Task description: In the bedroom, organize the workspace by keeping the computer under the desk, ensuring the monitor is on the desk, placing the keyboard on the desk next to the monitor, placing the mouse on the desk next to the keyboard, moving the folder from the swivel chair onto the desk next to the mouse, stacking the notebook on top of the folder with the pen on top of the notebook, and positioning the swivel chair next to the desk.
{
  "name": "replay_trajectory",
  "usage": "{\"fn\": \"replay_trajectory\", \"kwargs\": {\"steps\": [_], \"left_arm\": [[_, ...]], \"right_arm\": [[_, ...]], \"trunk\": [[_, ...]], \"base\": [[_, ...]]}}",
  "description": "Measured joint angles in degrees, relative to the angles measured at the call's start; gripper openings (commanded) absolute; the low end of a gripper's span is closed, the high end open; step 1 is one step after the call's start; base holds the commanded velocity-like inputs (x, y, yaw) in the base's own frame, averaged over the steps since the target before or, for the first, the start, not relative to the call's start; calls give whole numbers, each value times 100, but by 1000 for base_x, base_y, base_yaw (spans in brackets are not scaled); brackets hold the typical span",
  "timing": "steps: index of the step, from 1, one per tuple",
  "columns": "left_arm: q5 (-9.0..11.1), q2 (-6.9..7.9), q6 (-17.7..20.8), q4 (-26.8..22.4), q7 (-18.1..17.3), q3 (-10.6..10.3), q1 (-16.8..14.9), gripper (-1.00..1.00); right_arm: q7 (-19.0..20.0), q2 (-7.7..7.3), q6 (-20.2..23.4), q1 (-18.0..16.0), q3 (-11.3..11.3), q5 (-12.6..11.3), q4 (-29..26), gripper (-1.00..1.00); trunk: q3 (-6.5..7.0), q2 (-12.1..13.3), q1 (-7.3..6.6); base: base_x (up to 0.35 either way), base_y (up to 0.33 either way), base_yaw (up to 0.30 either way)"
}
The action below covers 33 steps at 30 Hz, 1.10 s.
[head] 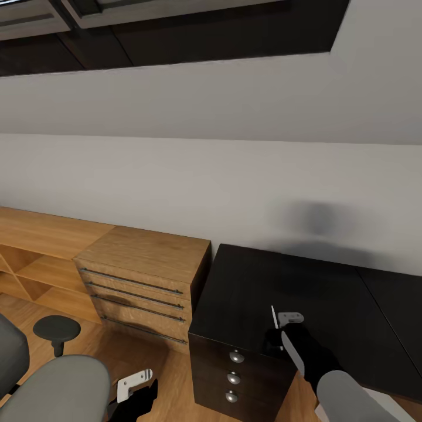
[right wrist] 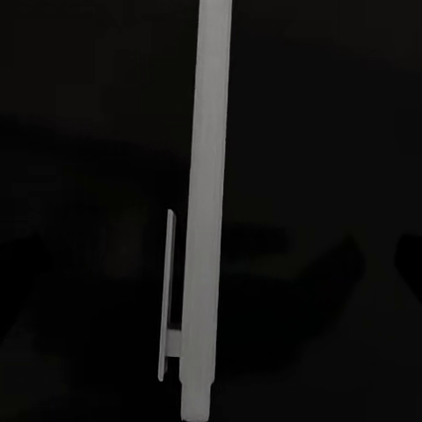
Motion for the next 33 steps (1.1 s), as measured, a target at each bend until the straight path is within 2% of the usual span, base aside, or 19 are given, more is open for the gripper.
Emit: {"fn": "replay_trajectory", "kwargs": {"steps": [4, 5, 22, 33], "left_arm": [[0, 0, 0, 0, 2, 0, 0, 100], [0, 0, 0, 0, 2, 0, 0, 100], [0, 0, 0, 0, 2, 0, 0, 100], [0, 0, 0, 1, 2, 0, 0, 100]], "right_arm": [[9, -7, -1, 0, -2, -11, 1, 100], [10, -8, -2, 0, -2, -14, 1, -100], [19, -2, -2, 0, 0, -24, 5, -100], [278, -11, -7, -2, -4, -25, 40, -100]], "trunk": [[0, 0, 0], [0, 0, 0], [0, 0, 0], [1, 0, 0]], "base": [[0, 0, 0], [0, 0, 0], [0, 0, 0], [0, 0, 0]]}}
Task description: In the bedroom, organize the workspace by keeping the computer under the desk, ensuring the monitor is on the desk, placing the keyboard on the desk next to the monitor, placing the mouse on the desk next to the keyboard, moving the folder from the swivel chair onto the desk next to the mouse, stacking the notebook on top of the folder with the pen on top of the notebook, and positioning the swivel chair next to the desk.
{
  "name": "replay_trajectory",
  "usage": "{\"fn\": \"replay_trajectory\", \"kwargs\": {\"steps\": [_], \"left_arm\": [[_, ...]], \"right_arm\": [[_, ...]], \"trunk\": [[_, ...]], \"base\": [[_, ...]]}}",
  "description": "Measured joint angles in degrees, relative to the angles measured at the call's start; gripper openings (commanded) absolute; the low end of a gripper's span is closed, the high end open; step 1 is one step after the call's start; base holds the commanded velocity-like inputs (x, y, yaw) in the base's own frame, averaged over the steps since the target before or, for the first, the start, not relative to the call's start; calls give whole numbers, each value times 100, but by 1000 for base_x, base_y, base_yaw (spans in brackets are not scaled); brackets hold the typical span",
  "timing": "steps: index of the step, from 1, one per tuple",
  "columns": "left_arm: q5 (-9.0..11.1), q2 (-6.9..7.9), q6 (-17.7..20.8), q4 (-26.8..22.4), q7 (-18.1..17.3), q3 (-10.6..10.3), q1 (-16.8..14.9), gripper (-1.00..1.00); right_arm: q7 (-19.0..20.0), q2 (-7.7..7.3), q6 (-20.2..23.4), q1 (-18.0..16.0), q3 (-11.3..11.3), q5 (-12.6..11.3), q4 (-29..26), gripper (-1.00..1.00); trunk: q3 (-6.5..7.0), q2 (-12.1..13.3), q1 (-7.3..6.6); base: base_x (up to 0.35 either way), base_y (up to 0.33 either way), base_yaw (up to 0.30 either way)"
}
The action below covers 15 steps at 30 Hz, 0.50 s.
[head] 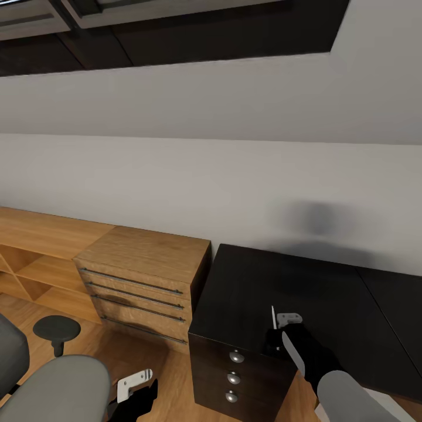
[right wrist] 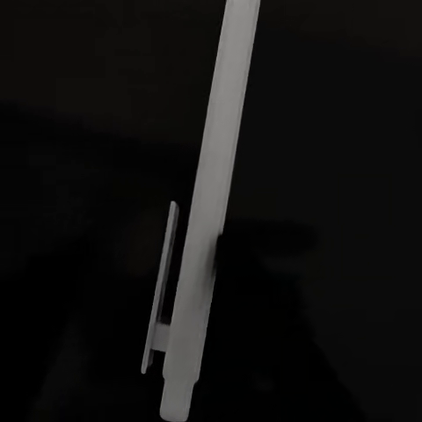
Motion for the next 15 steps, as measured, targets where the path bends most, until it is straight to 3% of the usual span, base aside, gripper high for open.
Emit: {"fn": "replay_trajectory", "kwargs": {"steps": [15], "left_arm": [[0, 1, 0, -1, -2, 0, 0, 100]], "right_arm": [[18, -2, 9, 1, 0, 7, -5, -100]], "trunk": [[0, 0, 0]], "base": [[0, 0, 0]]}}
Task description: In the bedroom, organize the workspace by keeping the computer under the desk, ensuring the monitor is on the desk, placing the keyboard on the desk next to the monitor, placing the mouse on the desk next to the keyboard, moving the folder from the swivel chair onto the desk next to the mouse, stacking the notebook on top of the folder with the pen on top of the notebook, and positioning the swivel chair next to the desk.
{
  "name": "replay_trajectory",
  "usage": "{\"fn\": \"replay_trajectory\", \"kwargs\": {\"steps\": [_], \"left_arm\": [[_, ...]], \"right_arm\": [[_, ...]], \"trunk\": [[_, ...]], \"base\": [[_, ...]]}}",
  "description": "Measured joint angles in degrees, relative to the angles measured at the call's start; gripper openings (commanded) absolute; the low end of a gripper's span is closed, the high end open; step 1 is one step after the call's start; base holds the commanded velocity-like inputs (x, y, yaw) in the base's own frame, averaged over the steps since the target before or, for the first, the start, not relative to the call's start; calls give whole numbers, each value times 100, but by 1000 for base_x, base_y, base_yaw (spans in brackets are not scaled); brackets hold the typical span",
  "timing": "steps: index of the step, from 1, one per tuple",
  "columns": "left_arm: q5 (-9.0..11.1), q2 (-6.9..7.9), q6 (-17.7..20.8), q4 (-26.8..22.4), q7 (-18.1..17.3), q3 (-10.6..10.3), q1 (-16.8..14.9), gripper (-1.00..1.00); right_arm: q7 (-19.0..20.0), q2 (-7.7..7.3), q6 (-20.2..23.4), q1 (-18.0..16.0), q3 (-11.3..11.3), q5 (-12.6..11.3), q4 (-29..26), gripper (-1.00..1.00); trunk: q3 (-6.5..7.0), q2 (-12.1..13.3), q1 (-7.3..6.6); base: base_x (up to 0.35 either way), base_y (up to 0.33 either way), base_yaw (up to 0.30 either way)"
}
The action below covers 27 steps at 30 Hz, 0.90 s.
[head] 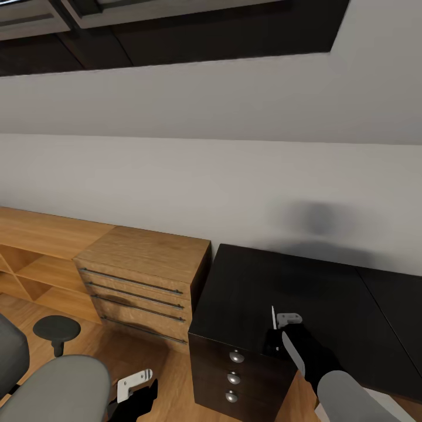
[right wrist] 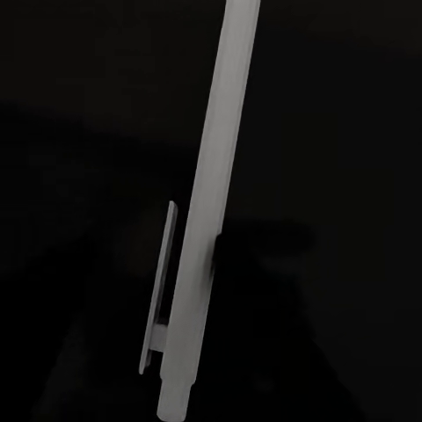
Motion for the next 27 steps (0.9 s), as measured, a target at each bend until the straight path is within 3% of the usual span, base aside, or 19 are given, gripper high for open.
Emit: {"fn": "replay_trajectory", "kwargs": {"steps": [27], "left_arm": [[-9, 8, 1, -1, -4, 0, 0, 100]], "right_arm": [[242, -10, 60, 3, -157, 49, -153, -100]], "trunk": [[-1, 0, 0]], "base": [[0, 0, 0]]}}
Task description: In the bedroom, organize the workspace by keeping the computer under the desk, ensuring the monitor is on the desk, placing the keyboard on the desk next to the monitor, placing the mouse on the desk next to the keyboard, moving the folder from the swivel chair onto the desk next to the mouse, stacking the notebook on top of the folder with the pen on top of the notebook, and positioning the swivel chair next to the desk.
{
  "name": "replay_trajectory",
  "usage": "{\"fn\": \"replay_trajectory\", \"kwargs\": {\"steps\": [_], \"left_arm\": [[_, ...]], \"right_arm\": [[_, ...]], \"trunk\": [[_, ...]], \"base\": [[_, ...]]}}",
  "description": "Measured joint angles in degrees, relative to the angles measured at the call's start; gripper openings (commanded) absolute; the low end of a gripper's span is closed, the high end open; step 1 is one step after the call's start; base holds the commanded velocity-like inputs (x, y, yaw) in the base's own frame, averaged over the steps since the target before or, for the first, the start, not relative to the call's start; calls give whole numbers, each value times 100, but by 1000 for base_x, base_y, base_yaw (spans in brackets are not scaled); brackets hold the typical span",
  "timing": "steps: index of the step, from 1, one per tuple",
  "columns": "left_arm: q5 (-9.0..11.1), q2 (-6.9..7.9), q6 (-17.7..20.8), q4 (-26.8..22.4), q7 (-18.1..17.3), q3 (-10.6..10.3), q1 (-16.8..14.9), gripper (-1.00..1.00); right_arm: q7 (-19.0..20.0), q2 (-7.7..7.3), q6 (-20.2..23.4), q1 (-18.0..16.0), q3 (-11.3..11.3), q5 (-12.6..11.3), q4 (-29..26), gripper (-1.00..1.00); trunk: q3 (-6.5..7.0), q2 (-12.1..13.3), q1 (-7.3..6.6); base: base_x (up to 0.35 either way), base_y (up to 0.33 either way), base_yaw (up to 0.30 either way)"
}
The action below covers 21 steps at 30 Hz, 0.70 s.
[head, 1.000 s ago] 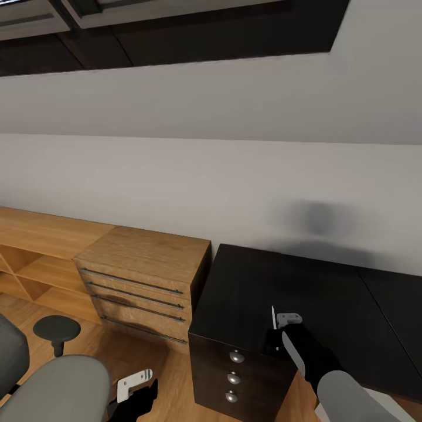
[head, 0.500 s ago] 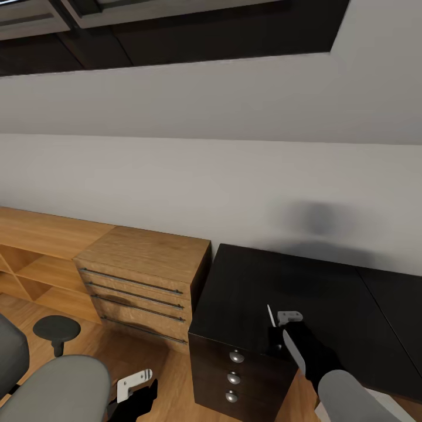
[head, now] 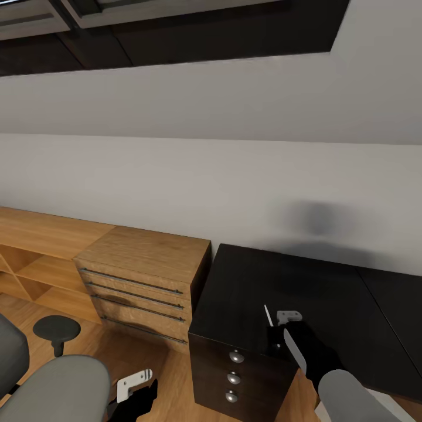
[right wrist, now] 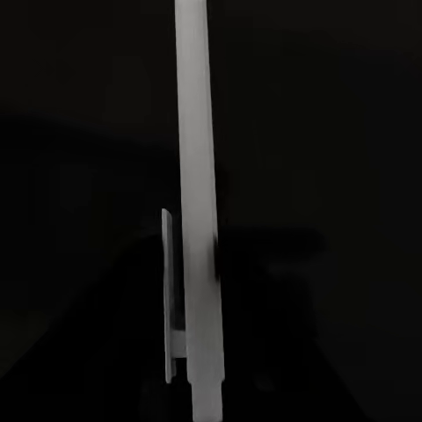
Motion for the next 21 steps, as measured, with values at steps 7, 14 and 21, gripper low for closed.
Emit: {"fn": "replay_trajectory", "kwargs": {"steps": [7, 14, 21], "left_arm": [[5, 0, 1, 0, -1, 0, 0, 100], [8, 0, 1, 0, -1, 0, 0, 100], [1, 7, -3, 6, -2, 0, 0, 100]], "right_arm": [[-4, 0, 0, 0, 0, -8, 0, -100], [-4, 0, 0, 0, 0, -8, 0, -100], [-4, -2, 2, 0, 0, -8, -13, -100]], "trunk": [[0, 0, 0], [0, 0, 0], [71, 159, -87]], "base": [[0, 0, 0], [0, 0, 0], [0, 0, 0]]}}
